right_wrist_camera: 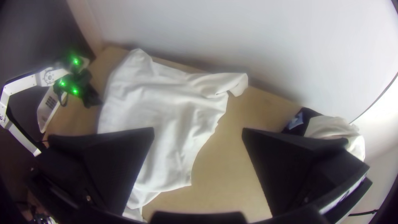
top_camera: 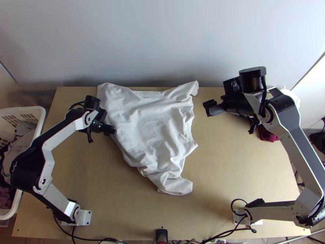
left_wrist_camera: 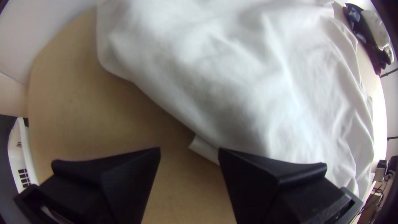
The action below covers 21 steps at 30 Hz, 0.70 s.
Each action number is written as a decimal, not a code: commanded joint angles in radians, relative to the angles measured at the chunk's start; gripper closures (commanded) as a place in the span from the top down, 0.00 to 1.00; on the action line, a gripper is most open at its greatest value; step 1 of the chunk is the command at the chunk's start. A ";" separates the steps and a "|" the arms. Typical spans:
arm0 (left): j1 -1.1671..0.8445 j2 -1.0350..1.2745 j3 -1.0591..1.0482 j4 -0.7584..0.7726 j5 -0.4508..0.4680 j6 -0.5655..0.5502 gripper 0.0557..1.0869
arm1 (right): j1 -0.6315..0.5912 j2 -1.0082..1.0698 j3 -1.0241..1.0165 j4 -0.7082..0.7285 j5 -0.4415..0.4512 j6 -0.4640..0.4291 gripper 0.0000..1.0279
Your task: Fold the t-shirt
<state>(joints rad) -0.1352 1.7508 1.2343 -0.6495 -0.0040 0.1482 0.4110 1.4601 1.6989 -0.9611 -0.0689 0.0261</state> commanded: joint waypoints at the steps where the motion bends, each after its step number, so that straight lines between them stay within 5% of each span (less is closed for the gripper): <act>1: 0.006 0.010 -0.002 -0.012 0.006 0.053 0.69 | -0.003 -0.007 -0.012 -0.001 0.001 0.000 0.96; 13: -0.021 0.042 -0.004 0.019 0.012 0.063 0.65 | -0.011 -0.018 -0.013 0.001 0.001 0.000 0.96; 21: -0.030 0.049 0.004 0.047 0.022 0.063 0.26 | -0.023 -0.018 -0.001 0.001 0.001 -0.002 0.96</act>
<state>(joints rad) -0.1600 1.7912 1.2316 -0.6239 0.0132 0.2104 0.3965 1.4425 1.6894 -0.9607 -0.0685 0.0257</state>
